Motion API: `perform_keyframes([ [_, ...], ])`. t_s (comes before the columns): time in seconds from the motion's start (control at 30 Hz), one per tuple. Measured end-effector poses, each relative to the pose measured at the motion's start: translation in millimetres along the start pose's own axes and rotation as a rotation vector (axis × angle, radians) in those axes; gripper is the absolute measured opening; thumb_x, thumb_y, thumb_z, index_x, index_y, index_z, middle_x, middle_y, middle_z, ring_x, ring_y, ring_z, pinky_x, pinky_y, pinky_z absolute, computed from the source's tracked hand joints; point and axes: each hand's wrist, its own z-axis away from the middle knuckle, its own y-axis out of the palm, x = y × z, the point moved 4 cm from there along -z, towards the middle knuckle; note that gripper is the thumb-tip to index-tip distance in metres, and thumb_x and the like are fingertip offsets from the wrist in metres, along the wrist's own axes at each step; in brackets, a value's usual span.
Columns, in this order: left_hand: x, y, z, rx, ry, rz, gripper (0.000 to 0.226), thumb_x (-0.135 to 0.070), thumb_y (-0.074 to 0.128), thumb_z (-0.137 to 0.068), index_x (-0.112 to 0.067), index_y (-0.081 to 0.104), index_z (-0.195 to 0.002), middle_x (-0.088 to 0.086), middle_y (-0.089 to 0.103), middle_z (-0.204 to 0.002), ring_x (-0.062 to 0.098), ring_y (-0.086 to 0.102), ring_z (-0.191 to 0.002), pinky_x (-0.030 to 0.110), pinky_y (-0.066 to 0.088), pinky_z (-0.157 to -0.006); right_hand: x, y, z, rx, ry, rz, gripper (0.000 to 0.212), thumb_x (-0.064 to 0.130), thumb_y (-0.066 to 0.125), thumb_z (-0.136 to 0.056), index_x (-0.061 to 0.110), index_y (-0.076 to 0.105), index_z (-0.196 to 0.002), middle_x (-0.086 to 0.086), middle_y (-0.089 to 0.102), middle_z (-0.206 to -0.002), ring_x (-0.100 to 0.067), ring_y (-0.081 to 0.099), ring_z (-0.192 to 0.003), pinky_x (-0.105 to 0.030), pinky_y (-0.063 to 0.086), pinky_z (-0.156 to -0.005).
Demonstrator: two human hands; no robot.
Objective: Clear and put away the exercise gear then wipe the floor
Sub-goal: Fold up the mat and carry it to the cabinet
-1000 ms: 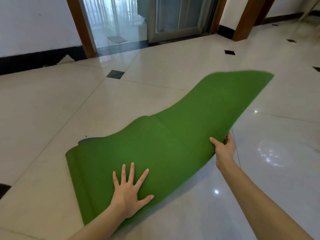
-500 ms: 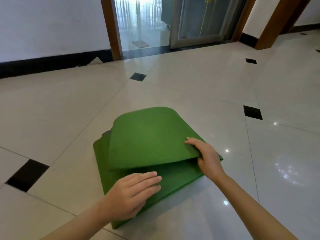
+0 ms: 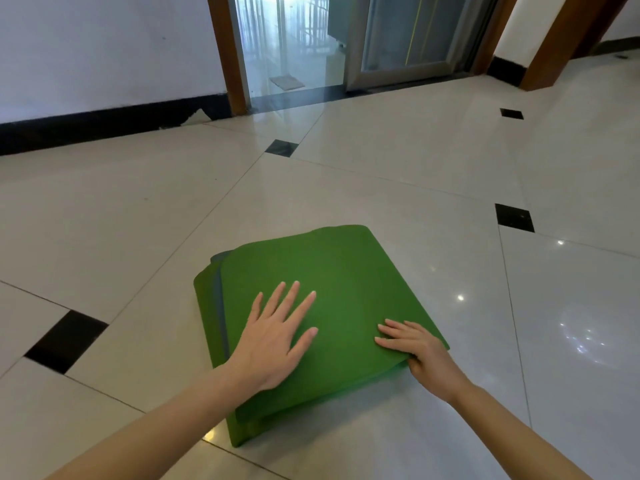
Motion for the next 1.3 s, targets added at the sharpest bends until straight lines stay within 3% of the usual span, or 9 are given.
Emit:
perform_keyframes([
  [0.1, 19, 38, 0, 0.101, -0.2, -0.031, 0.096, -0.072, -0.043, -0.048, -0.04, -0.022, -0.136, -0.003, -0.027, -0.146, 0.016, -0.028, -0.134, 0.046, -0.015, -0.111, 7, 1, -4, 0.259, 0.012, 0.053, 0.078, -0.002, 0.036, -0.064, 0.025, 0.048, -0.136, 0.015, 0.029, -0.142, 0.002, 0.017, -0.137, -0.03, 0.014, -0.117],
  [0.2, 27, 61, 6, 0.101, -0.271, -0.05, 0.08, -0.068, -0.02, -0.079, -0.035, 0.007, -0.146, 0.003, 0.006, -0.155, 0.023, 0.001, -0.142, 0.054, -0.001, -0.113, 18, -6, -4, 0.457, 0.059, 0.049, 0.082, 0.014, 0.038, -0.063, 0.029, 0.033, -0.144, 0.017, 0.013, -0.15, 0.003, 0.005, -0.138, -0.018, 0.0, -0.114],
  [0.3, 25, 64, 8, 0.103, -0.305, -0.017, 0.06, -0.055, 0.008, -0.095, -0.029, 0.037, -0.141, 0.006, 0.039, -0.147, 0.027, 0.033, -0.135, 0.055, 0.013, -0.106, 13, -24, -24, 0.144, 0.291, -0.101, 0.06, 0.025, 0.044, -0.083, 0.025, 0.035, -0.142, 0.002, 0.032, -0.151, -0.008, 0.024, -0.137, -0.034, 0.017, -0.117],
  [0.4, 25, 57, 11, -0.046, -0.378, 0.064, 0.061, -0.058, 0.005, -0.093, -0.031, 0.016, -0.147, 0.007, 0.012, -0.156, 0.026, 0.01, -0.144, 0.051, -0.001, -0.113, -17, -25, -48, 0.067, 0.652, 0.004, 0.082, 0.051, 0.057, -0.085, 0.013, 0.02, -0.148, -0.01, 0.034, -0.148, -0.027, 0.036, -0.134, -0.042, 0.031, -0.11],
  [0.5, 45, 48, 18, -0.195, -0.691, 0.381, 0.079, -0.056, 0.038, -0.091, -0.025, -0.005, -0.149, 0.012, -0.009, -0.157, 0.029, -0.006, -0.145, 0.048, 0.0, -0.116, -36, -17, -62, 0.077, 0.906, -0.271, 0.091, 0.058, 0.072, -0.068, 0.007, 0.035, -0.135, -0.014, 0.052, -0.132, -0.032, 0.054, -0.114, -0.047, 0.045, -0.097],
  [0.7, 97, 33, 37, -0.311, -1.198, 1.343, 0.1, -0.035, 0.078, -0.071, -0.011, 0.015, -0.145, 0.016, 0.04, -0.139, 0.037, 0.046, -0.12, 0.048, 0.039, -0.098, -18, -23, -99, -0.077, 0.703, -0.446, 0.08, 0.037, 0.082, -0.066, 0.015, 0.043, -0.132, 0.002, 0.053, -0.116, -0.02, 0.056, -0.103, -0.041, 0.049, -0.092],
  [0.87, 108, 28, 37, -0.219, -1.135, 1.472, 0.083, -0.046, 0.081, -0.061, -0.008, 0.049, -0.128, 0.01, 0.062, -0.116, 0.029, 0.06, -0.098, 0.039, 0.049, -0.086, -16, -4, -117, 0.052, 0.73, -0.483, 0.084, 0.042, 0.082, -0.063, 0.015, 0.043, -0.133, -0.002, 0.057, -0.122, -0.023, 0.06, -0.102, -0.042, 0.052, -0.089],
  [1.17, 123, 46, 41, 0.17, -1.104, 1.563, 0.105, -0.058, 0.083, -0.033, -0.011, 0.051, -0.121, 0.007, 0.062, -0.113, 0.024, 0.058, -0.104, 0.041, 0.044, -0.099, -45, 6, -109, 0.386, 1.007, -0.538, 0.129, 0.06, 0.088, -0.036, 0.015, 0.027, -0.14, -0.012, 0.055, -0.124, -0.031, 0.062, -0.102, -0.048, 0.052, -0.089],
  [1.3, 125, 50, 35, 0.132, -1.091, 1.552, 0.09, -0.053, 0.081, -0.032, -0.013, 0.055, -0.108, 0.007, 0.064, -0.105, 0.023, 0.06, -0.098, 0.04, 0.044, -0.097, -47, 10, -108, 0.436, 0.986, -0.57, 0.104, 0.063, 0.084, -0.045, 0.011, 0.048, -0.128, -0.01, 0.066, -0.112, -0.027, 0.068, -0.094, -0.04, 0.057, -0.079],
])
